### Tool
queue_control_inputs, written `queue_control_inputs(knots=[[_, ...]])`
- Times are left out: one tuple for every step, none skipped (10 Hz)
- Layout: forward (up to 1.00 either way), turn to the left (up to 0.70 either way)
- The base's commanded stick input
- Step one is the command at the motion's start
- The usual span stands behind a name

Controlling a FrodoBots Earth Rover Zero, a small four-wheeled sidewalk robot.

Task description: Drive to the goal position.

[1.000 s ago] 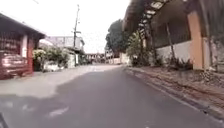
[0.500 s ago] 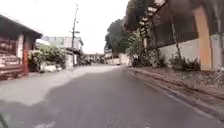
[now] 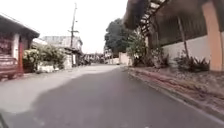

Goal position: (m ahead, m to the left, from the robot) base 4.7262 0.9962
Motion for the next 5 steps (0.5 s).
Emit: queue_control_inputs(knots=[[0.7, 0.0], [0.7, 0.0], [0.7, 0.0], [0.7, 0.0], [0.7, 0.0]])
